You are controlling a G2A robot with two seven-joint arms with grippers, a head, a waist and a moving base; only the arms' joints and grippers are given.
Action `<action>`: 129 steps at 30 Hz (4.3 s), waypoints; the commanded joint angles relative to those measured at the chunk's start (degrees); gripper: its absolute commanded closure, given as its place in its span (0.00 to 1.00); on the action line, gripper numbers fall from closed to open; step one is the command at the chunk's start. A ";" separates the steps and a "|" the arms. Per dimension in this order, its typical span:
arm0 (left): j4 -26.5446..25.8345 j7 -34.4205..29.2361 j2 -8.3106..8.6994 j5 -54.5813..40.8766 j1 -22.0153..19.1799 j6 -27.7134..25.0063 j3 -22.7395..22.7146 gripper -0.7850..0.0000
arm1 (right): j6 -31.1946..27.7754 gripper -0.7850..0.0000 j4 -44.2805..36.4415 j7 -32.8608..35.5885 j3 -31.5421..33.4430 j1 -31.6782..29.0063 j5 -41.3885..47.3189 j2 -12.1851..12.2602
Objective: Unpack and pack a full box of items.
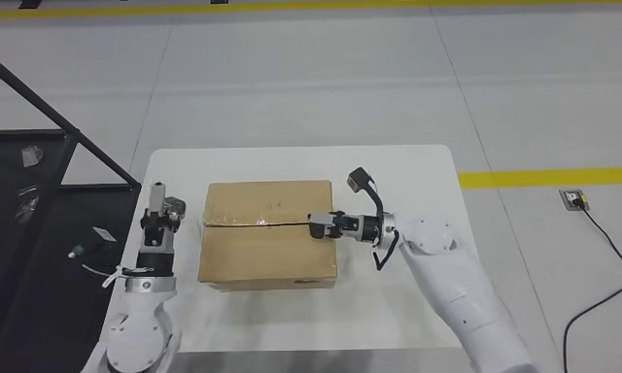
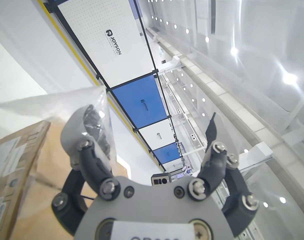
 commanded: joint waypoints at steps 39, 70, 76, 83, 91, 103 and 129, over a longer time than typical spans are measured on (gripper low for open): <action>12.80 -2.96 -6.20 36.38 -14.67 12.60 23.06 0.00 | 1.01 0.00 -13.73 -0.03 5.95 -12.51 -0.46 5.19; 17.52 -3.09 -12.12 43.01 -22.21 21.69 29.83 0.00 | -0.18 0.00 -14.78 -1.24 5.74 -14.12 1.32 7.13; 18.87 -4.71 -12.72 45.26 -22.19 20.19 30.35 0.00 | -0.53 0.00 -15.17 -1.62 6.03 -14.95 1.70 7.56; 21.33 -6.55 -13.62 47.38 -22.95 18.63 31.43 0.00 | -0.81 0.00 -15.36 -1.97 6.01 -15.27 2.30 7.92; 23.68 -6.64 -15.24 48.19 -24.61 19.30 32.99 0.00 | -7.90 0.00 -18.34 -5.46 9.35 -19.63 4.34 8.85; 23.96 -7.39 -16.74 50.23 -24.01 17.87 33.82 0.00 | -15.29 0.00 -27.97 -11.94 19.31 -33.19 8.36 11.15; -5.11 -23.54 -11.60 15.75 1.36 5.99 -16.33 0.00 | 2.76 0.00 -27.47 -12.09 6.40 -11.08 1.44 10.18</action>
